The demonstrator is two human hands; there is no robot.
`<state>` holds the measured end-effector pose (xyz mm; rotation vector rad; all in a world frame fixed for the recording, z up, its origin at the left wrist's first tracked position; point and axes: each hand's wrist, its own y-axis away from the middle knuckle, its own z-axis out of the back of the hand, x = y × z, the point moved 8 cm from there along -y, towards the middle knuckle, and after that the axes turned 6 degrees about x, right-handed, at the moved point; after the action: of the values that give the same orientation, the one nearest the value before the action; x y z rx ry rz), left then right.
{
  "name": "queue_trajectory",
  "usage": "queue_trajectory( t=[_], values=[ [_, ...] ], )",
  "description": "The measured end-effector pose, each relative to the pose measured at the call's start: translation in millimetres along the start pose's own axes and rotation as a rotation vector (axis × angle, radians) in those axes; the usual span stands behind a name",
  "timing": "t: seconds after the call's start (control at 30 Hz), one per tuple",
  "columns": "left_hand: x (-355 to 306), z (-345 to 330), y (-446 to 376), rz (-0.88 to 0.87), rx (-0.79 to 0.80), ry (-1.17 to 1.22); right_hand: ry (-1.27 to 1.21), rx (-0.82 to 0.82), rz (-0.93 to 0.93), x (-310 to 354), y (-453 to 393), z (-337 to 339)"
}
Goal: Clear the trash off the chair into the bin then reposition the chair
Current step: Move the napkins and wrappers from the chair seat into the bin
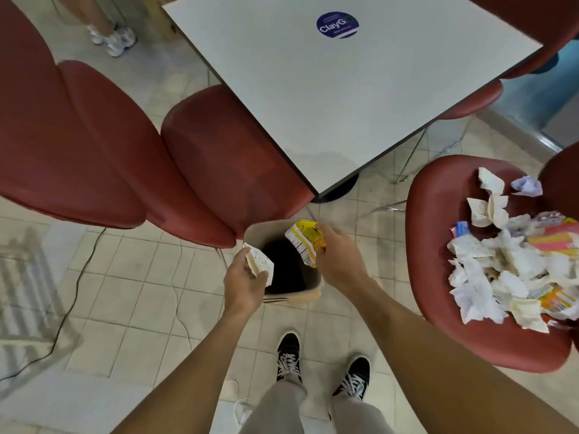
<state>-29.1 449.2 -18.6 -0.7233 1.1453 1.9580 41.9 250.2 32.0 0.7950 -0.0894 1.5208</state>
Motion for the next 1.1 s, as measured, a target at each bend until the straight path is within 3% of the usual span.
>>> queue_trajectory(
  t=[0.23, 0.57, 0.77, 1.1],
  values=[
    [20.8, -11.9, -14.9, 0.070, 0.104, 0.005, -0.073, 0.043, -0.041, -7.1, -2.3, -14.4],
    [-14.9, -87.5, -17.2, -0.005, 0.286, -0.130, -0.147, 0.048, -0.113, -76.0, 10.9, 14.6],
    [-46.7, -172.6, 0.5, -0.065, 0.359, -0.153, -0.157, 0.019, -0.209, -167.5, 32.2, 47.7],
    [-69.5, -370.1, 58.8, -0.085, 0.580, -0.305, -0.258, -0.050, -0.455, -373.0, 89.8, 96.0]
  ],
)
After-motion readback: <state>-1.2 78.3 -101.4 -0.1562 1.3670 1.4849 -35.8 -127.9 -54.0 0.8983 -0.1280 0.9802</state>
